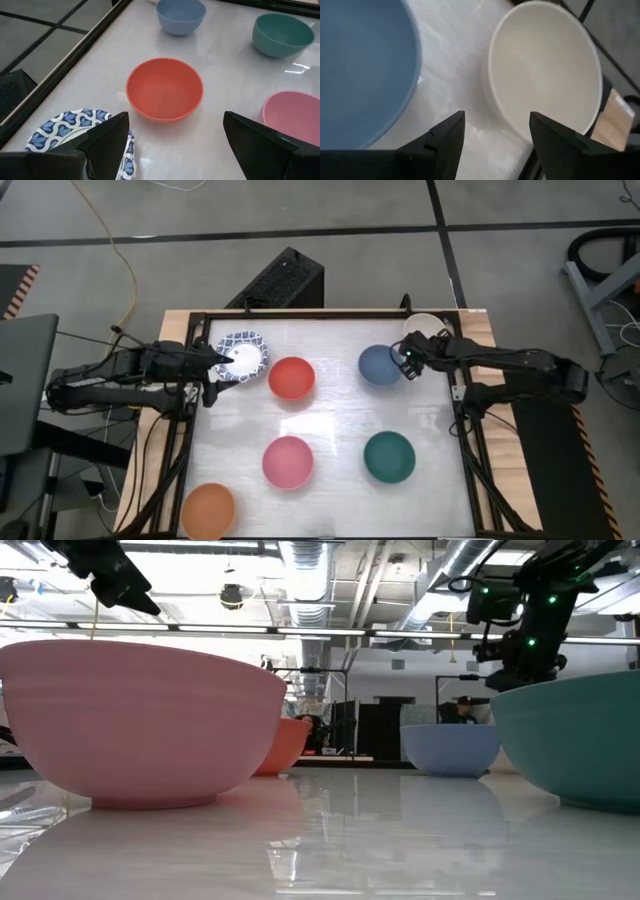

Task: Nest bowls inside each other
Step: Stack the white bowl on top of the white pattern bowl, then stack the red bowl on top of the white bowl

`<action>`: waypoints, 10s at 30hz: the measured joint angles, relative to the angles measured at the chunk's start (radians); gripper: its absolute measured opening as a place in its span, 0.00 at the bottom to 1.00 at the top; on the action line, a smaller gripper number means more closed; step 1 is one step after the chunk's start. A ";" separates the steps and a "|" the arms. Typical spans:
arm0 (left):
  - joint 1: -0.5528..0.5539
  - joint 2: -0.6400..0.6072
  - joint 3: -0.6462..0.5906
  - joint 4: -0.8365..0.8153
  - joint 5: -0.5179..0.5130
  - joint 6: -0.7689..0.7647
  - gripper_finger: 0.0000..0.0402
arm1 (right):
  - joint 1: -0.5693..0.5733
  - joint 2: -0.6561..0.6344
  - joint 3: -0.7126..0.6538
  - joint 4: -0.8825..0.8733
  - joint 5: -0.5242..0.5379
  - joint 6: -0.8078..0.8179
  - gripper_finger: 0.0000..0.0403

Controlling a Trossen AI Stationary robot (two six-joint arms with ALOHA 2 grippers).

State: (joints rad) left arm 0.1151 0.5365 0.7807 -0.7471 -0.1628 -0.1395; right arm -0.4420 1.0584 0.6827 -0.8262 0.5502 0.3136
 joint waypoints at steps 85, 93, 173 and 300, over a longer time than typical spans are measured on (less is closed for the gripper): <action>0.000 -0.139 0.048 -0.185 -0.073 0.034 0.78 | 0.313 1.514 1.662 0.638 -0.399 -0.489 0.25; 0.000 -0.138 0.048 -0.186 -0.083 0.021 0.78 | 0.310 1.513 1.665 0.634 -0.443 -0.475 0.52; -0.236 -0.531 -0.589 0.658 0.165 -0.219 0.78 | 0.400 1.336 1.649 -0.253 -0.425 -0.488 0.45; -0.295 -0.533 -0.574 0.495 -0.058 -0.162 0.78 | 0.361 1.305 1.500 -0.117 -0.429 -0.501 0.04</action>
State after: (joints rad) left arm -0.1799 0.0040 0.2066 -0.2525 -0.2211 -0.3016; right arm -0.0811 2.3631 2.1826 -0.9429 0.1207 -0.1873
